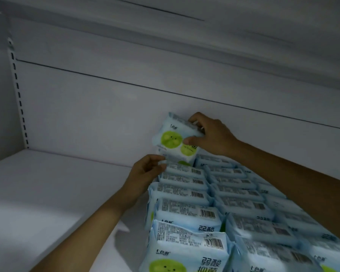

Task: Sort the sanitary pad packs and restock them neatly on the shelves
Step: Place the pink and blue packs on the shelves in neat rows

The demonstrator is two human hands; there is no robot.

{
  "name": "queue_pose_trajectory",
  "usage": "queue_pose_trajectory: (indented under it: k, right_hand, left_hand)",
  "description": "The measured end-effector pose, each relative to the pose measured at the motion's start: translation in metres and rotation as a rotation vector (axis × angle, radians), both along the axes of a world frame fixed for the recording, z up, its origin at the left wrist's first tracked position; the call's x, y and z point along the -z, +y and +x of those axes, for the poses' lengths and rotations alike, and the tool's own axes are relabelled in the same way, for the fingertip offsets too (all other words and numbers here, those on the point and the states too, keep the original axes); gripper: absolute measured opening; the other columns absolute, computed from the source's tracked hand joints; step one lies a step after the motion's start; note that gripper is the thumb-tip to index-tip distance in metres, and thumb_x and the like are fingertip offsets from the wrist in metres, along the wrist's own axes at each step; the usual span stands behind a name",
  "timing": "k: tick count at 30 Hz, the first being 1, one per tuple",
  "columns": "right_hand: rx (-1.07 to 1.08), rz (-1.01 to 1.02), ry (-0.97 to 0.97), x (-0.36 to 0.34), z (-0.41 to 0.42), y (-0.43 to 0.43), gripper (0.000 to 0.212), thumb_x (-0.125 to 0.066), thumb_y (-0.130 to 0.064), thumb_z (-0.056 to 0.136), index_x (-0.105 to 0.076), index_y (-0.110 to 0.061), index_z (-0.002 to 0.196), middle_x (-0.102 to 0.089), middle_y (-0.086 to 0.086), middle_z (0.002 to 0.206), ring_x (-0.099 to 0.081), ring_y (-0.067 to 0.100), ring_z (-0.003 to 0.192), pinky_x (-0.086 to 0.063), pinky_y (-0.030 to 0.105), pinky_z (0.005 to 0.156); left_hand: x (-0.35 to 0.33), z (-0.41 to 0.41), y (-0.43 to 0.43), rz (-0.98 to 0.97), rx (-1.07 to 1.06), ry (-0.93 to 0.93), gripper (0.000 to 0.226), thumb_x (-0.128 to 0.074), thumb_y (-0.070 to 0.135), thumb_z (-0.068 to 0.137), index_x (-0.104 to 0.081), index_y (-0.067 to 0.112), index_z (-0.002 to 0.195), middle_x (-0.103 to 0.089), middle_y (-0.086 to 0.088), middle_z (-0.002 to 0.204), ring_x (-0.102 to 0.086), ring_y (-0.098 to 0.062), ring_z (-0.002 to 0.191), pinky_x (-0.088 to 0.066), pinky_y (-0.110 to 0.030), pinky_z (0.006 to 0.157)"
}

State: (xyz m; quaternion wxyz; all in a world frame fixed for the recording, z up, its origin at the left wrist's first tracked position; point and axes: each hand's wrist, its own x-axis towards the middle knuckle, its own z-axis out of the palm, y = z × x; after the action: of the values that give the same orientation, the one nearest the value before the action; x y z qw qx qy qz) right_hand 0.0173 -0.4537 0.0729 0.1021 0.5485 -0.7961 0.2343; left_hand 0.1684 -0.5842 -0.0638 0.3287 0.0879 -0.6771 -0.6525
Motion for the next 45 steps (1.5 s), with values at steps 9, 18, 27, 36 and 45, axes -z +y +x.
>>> queue_pose_trajectory:
  k: [9, 18, 27, 36, 45]
  right_hand:
    - [-0.041, 0.201, 0.1, 0.034, -0.01, 0.003, 0.049, -0.064, -0.039, 0.09, -0.051, -0.024, 0.134, -0.055, -0.001, 0.122, -0.052, 0.015, 0.108, -0.044, 0.032, 0.089]
    - [-0.134, 0.409, 0.149, 0.048, -0.007, 0.0, 0.034, -0.043, -0.017, 0.101, -0.059, -0.025, 0.131, -0.061, 0.002, 0.118, -0.057, 0.018, 0.102, -0.044, 0.032, 0.091]
    - [0.037, 0.395, 0.217, 0.039, -0.017, -0.04, 0.024, -0.065, -0.034, 0.09, -0.073, -0.015, 0.102, -0.069, 0.0, 0.101, -0.062, 0.016, 0.089, -0.048, 0.029, 0.081]
    - [0.078, -0.322, -0.072, -0.014, 0.015, -0.047, 0.023, -0.062, -0.019, 0.087, -0.056, -0.016, 0.065, -0.059, 0.0, 0.068, -0.058, 0.017, 0.064, -0.046, 0.031, 0.061]
    - [-0.05, -0.083, -0.541, -0.036, 0.066, -0.048, 0.03, -0.058, -0.029, 0.094, -0.066, -0.012, 0.071, -0.062, -0.002, 0.058, -0.057, 0.008, 0.051, -0.041, 0.018, 0.049]
  left_hand:
    - [-0.003, 0.001, 0.003, 0.061, -0.134, 0.041, 0.012, -0.064, 0.019, 0.088, -0.061, 0.008, 0.093, -0.066, -0.01, 0.088, -0.066, -0.021, 0.08, -0.059, -0.031, 0.068]
    - [0.016, -0.001, -0.006, -0.051, -0.183, -0.05, 0.027, -0.05, 0.031, 0.1, -0.071, 0.016, 0.094, -0.073, -0.008, 0.089, -0.07, -0.03, 0.085, -0.055, -0.055, 0.08]
    - [0.019, -0.004, -0.014, -0.125, -0.201, -0.105, 0.031, -0.044, 0.032, 0.102, -0.074, 0.025, 0.096, -0.075, 0.001, 0.092, -0.071, -0.02, 0.086, -0.055, -0.048, 0.084]
    - [0.009, 0.001, -0.027, -0.595, -0.716, 0.133, 0.069, -0.059, 0.013, 0.092, -0.021, 0.022, 0.149, -0.038, -0.004, 0.145, -0.039, -0.017, 0.13, -0.031, -0.028, 0.108]
    - [-0.004, 0.01, -0.025, -0.623, -0.596, 0.313, 0.041, -0.056, 0.041, 0.093, -0.055, 0.02, 0.127, -0.058, 0.02, 0.116, -0.057, 0.007, 0.104, -0.047, -0.014, 0.088]
